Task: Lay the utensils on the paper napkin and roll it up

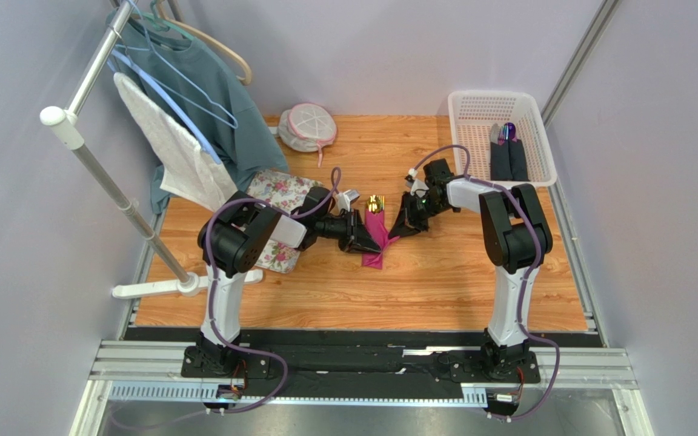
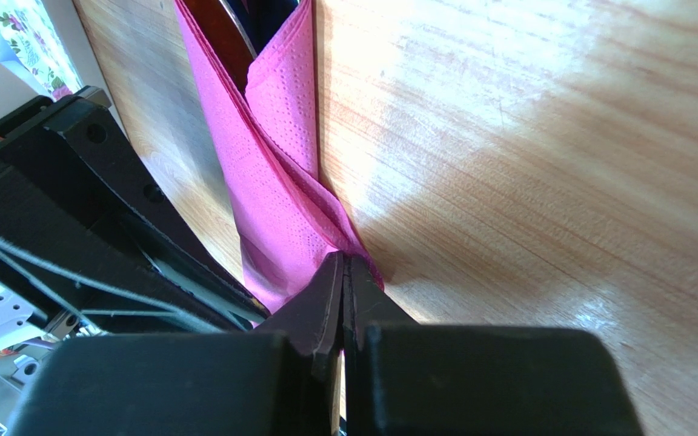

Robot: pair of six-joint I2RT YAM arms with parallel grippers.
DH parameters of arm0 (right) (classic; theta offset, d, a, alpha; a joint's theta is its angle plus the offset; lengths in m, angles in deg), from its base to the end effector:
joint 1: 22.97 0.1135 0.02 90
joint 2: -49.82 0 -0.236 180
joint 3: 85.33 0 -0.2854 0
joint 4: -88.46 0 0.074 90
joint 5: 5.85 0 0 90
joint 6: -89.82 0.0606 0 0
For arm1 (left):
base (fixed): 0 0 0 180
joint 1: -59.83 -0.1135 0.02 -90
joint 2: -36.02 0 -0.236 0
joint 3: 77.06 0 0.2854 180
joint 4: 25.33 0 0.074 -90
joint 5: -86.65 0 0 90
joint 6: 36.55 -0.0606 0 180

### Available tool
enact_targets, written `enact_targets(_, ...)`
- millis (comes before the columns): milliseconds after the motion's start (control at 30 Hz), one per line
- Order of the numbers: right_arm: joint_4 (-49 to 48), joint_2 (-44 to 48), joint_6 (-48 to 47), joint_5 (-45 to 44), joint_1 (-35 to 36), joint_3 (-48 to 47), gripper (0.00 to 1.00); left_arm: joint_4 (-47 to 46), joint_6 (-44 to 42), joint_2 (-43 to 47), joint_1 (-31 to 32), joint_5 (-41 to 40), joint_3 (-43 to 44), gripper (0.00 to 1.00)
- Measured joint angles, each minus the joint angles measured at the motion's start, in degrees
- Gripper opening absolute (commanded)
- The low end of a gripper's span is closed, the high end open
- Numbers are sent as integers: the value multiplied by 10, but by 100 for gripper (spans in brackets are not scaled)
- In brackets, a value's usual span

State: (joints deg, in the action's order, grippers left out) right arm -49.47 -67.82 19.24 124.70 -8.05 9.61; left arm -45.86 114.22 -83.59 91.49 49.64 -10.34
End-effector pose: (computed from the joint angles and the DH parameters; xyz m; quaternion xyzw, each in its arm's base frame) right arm 0.3781 0.1415 0.0531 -0.0097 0.9307 0.3651 0.0183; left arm 0.3169 -0.2523 0.0319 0.0111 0.8130 -0.5819 0.0164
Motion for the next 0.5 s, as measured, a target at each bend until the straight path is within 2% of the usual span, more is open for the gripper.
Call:
enact_targets(200,0,0,0,0,0,0,0,9,-4,0,-4,-1,-2,11)
enact_targets(500,-1,1,2,0,0,0,0,65,-52,-4,-5,-6,-2,11)
